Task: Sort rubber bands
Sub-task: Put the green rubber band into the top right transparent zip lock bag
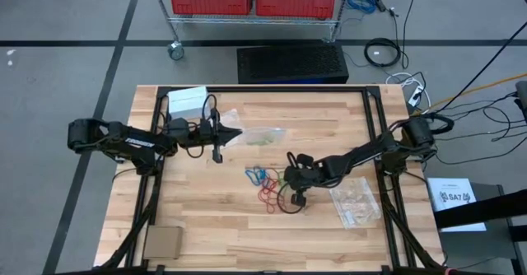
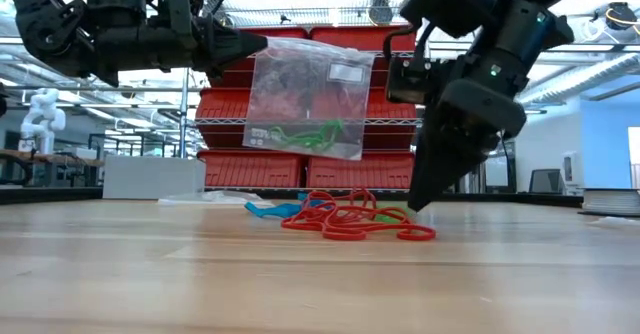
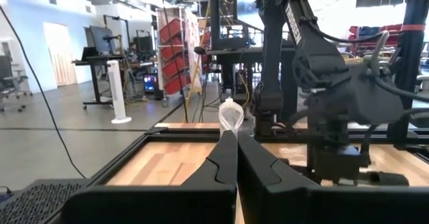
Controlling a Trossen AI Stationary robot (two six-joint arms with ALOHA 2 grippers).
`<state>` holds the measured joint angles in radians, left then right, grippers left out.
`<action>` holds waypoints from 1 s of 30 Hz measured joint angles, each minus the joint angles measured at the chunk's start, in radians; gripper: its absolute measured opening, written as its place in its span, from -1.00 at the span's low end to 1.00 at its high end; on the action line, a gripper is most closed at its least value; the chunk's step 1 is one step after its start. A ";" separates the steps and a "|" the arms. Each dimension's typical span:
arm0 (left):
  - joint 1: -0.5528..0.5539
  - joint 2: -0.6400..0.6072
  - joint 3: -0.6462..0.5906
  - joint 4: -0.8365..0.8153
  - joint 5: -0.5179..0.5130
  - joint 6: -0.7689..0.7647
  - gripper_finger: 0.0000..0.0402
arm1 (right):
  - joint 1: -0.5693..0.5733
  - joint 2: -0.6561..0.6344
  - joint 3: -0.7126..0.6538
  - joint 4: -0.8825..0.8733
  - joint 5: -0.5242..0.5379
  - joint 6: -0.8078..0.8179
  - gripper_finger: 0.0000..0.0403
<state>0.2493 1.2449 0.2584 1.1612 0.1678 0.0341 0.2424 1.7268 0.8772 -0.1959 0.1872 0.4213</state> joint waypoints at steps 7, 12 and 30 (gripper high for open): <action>0.000 0.000 0.000 0.000 0.000 0.000 -1.00 | 0.008 -0.020 0.000 0.003 -0.009 0.018 -0.72; 0.000 0.000 0.000 0.000 0.000 0.000 -1.00 | 0.006 -0.010 0.000 0.015 -0.009 0.009 -0.49; 0.000 0.000 0.000 -0.004 0.000 0.005 -1.00 | -0.001 0.010 0.000 0.034 -0.037 -0.063 -0.95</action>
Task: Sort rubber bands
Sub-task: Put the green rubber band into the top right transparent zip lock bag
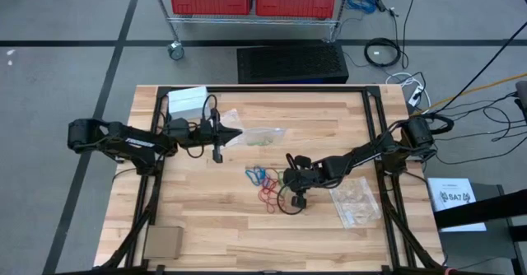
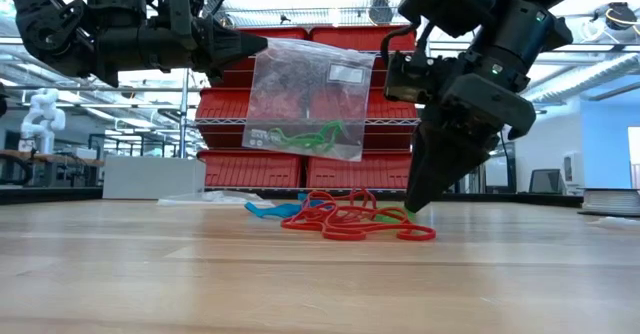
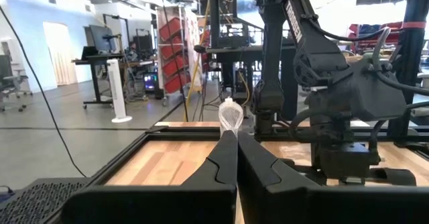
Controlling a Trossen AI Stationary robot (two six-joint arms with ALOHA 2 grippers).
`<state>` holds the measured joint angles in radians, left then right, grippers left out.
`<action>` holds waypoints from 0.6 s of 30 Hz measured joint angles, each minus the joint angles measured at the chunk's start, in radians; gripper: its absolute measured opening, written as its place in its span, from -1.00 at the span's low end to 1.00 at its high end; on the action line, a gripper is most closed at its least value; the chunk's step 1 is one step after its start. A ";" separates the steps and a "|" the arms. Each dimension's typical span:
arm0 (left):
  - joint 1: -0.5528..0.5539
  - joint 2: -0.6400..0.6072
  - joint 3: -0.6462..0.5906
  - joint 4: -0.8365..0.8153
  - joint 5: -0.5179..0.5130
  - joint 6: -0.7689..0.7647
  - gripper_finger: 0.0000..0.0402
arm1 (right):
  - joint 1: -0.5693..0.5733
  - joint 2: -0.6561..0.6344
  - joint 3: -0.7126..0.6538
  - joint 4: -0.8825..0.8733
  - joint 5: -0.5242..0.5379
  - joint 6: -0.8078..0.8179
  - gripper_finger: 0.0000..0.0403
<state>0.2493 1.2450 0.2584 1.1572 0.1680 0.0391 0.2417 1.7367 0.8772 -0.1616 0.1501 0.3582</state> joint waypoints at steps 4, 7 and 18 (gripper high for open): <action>0.000 0.000 0.000 0.000 0.000 0.000 -1.00 | 0.000 0.000 0.000 0.000 0.000 -0.004 -0.95; 0.000 0.000 0.000 0.000 0.000 0.000 -1.00 | 0.000 0.000 0.000 0.000 0.001 -0.001 -0.79; 0.000 0.000 0.000 0.000 0.000 0.000 -1.00 | -0.008 0.009 0.000 0.005 -0.003 -0.002 -0.42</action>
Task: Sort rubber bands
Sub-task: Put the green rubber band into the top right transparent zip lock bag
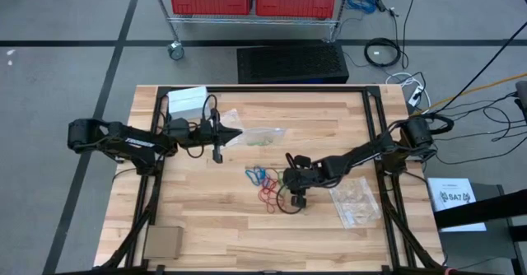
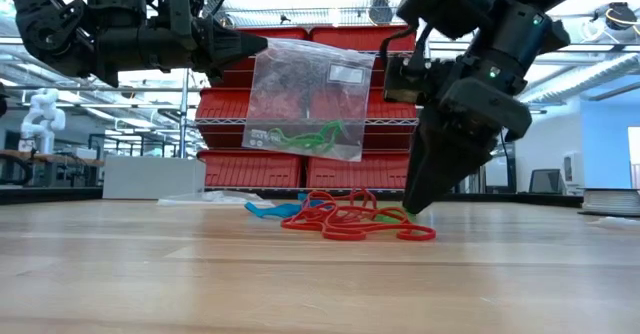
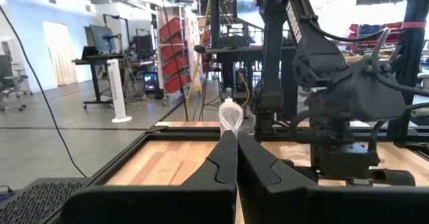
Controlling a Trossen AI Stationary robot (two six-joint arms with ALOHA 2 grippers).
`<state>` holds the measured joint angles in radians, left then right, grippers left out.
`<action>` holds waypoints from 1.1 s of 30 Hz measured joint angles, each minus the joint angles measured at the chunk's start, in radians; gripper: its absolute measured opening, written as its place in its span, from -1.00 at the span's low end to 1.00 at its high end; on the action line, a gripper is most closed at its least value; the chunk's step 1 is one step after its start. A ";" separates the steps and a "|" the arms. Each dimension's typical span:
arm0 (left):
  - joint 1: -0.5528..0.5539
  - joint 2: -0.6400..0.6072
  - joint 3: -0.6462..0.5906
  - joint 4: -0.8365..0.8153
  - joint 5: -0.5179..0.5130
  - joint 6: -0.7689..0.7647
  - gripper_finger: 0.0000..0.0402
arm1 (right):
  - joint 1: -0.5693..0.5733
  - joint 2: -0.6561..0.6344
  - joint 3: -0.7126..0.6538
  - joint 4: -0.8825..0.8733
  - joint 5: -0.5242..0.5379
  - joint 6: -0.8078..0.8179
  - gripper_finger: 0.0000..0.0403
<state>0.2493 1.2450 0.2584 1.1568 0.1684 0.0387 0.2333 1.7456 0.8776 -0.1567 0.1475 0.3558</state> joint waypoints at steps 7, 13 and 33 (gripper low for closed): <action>0.000 0.000 0.000 -0.017 0.000 0.000 -1.00 | -0.018 0.029 0.002 0.013 -0.040 -0.022 -0.80; 0.000 0.000 0.000 -0.017 0.000 0.000 -1.00 | -0.010 -0.023 -0.002 -0.007 -0.084 0.002 -0.98; 0.000 0.000 0.000 -0.014 0.000 0.002 -1.00 | -0.124 -0.285 0.224 0.021 -0.095 -0.292 -0.99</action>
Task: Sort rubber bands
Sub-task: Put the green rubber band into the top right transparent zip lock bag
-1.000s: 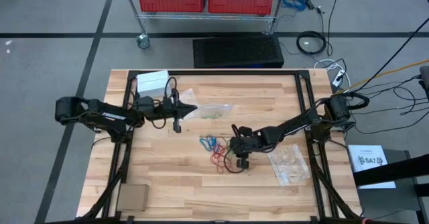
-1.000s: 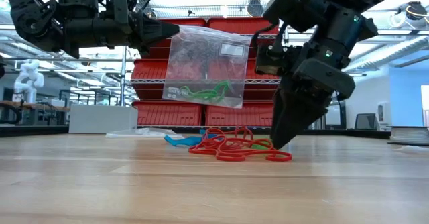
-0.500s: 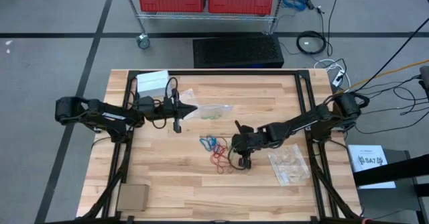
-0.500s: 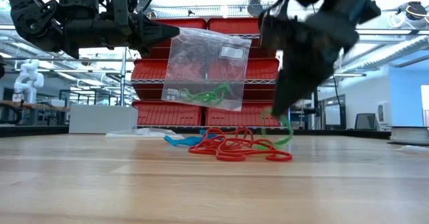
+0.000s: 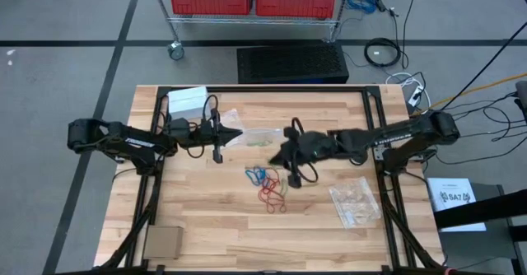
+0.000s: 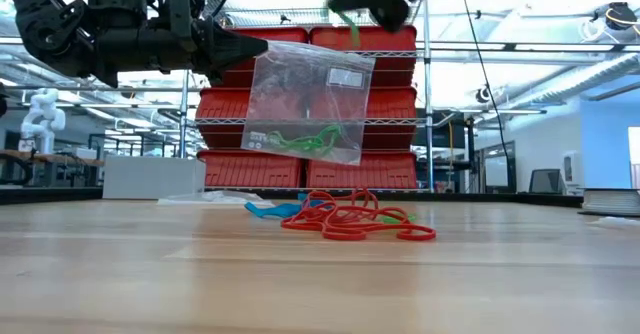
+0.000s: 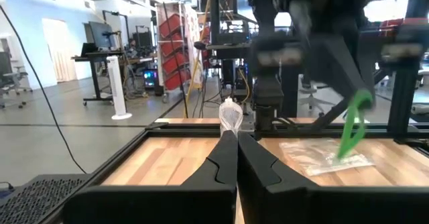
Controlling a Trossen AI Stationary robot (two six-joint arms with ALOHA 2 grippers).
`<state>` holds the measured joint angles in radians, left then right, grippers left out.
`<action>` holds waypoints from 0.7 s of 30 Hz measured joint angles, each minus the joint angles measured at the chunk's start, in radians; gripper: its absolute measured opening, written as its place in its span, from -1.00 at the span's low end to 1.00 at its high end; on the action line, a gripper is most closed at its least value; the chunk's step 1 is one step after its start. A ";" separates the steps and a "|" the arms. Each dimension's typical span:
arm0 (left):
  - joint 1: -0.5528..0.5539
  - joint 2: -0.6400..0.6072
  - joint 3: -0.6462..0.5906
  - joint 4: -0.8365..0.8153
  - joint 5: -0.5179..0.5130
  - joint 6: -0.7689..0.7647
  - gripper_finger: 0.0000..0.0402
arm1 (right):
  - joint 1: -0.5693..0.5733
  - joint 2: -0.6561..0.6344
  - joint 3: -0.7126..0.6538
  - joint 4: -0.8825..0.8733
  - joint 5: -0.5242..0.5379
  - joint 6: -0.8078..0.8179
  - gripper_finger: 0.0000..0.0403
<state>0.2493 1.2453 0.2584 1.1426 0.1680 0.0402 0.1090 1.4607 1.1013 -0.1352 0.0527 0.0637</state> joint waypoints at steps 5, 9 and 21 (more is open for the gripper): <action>0.000 0.000 0.000 -0.003 0.000 0.000 -1.00 | -0.064 0.075 0.191 -0.154 -0.007 -0.171 -0.99; 0.000 0.000 0.000 -0.007 0.000 0.001 -1.00 | -0.109 0.132 0.305 -0.246 -0.043 -0.273 -0.99; 0.000 0.000 0.000 -0.008 0.000 0.002 -1.00 | -0.183 0.213 0.447 -0.352 -0.085 -0.405 -0.99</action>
<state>0.2493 1.2453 0.2584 1.1346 0.1684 0.0418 -0.0742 1.6741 1.5485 -0.4873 -0.0324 -0.3418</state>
